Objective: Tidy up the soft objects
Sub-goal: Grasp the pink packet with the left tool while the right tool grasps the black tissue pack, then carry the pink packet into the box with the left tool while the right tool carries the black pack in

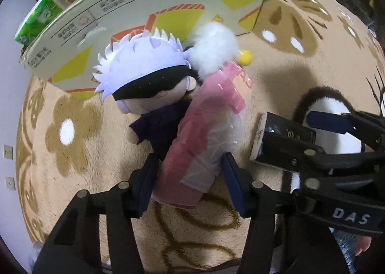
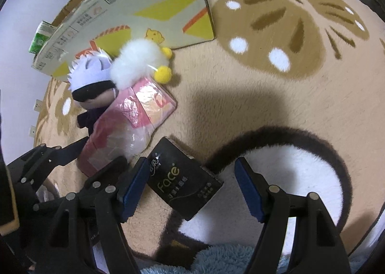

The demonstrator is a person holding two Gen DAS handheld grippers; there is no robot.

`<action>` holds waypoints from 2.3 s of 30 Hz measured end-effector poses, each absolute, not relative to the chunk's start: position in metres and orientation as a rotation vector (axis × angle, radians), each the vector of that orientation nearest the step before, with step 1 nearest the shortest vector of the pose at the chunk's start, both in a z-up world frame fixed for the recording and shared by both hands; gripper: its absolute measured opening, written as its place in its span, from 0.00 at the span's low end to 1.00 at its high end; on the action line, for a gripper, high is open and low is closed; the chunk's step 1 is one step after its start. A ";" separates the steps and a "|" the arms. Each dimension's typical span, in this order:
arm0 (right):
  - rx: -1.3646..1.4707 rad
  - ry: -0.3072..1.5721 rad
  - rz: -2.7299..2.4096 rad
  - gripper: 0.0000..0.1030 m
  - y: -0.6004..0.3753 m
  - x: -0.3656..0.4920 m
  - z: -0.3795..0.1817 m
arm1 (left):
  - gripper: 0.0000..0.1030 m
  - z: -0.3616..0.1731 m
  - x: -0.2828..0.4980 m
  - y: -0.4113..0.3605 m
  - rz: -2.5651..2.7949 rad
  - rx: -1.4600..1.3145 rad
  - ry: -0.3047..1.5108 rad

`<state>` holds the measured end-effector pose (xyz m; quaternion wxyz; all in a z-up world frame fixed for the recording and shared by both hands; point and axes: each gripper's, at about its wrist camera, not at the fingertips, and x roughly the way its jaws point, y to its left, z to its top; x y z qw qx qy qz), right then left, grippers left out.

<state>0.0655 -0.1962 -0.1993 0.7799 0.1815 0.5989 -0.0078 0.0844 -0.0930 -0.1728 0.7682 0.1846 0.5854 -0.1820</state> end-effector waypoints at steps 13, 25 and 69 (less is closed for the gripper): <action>0.404 1.308 -0.010 0.75 -0.196 0.067 -0.201 | 0.54 -0.184 0.070 -0.110 -0.397 0.470 1.253; 0.379 1.313 -0.023 0.85 -0.188 0.069 -0.207 | 0.50 -0.194 0.069 -0.120 -0.400 0.485 1.256; 0.379 1.076 0.004 0.24 -0.197 0.061 -0.168 | 0.16 -0.125 0.077 -0.069 -0.519 0.179 1.244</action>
